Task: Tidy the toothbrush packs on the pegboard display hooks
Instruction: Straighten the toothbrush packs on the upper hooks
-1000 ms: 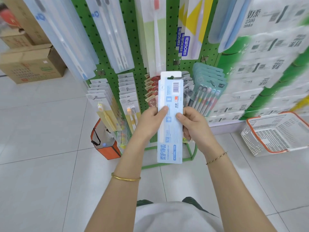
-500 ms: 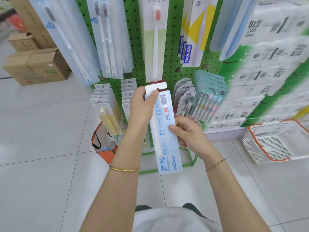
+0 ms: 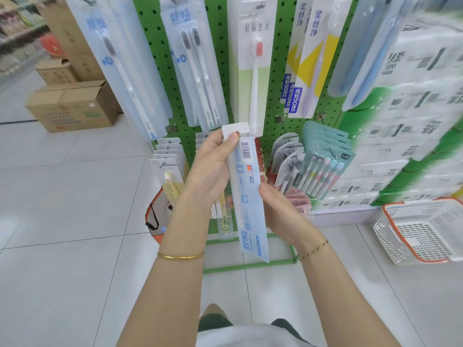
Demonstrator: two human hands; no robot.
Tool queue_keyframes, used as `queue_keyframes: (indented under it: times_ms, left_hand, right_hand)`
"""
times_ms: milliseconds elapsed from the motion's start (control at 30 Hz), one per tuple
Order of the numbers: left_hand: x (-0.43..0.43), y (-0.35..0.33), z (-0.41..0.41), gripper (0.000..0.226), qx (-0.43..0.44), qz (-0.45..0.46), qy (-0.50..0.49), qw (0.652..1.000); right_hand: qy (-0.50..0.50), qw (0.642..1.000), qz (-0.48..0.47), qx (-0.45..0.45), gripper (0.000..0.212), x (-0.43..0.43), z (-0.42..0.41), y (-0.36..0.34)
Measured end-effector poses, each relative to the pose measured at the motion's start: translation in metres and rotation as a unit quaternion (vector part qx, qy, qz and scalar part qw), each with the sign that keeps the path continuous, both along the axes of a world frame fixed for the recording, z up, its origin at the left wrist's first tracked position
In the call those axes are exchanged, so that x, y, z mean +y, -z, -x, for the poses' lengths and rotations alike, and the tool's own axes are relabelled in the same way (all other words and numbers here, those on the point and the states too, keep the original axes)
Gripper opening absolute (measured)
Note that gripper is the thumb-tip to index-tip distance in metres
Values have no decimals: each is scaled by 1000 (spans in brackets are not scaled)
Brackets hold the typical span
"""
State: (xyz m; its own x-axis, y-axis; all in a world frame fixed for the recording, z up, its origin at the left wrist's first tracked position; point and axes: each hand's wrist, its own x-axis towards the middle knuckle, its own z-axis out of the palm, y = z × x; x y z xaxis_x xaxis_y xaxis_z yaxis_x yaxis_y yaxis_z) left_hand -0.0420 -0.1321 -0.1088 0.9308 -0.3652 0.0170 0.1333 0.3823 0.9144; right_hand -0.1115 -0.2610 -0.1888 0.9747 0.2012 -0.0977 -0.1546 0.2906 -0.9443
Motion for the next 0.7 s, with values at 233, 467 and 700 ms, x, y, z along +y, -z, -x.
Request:
queue_keyframes:
  times_ms: [233, 467, 700]
  left_hand:
    - [17, -40, -17, 11, 1, 62, -7, 998]
    - [38, -75, -30, 12, -88, -57, -100, 989]
    - [61, -97, -29, 22, -180, -110, -128, 969]
  right_hand:
    - [-42, 996, -70, -36, 86, 32, -29, -35]
    - [198, 962, 150, -114, 55, 64, -51, -78]
    - [374, 875, 288, -111, 54, 92, -75, -115]
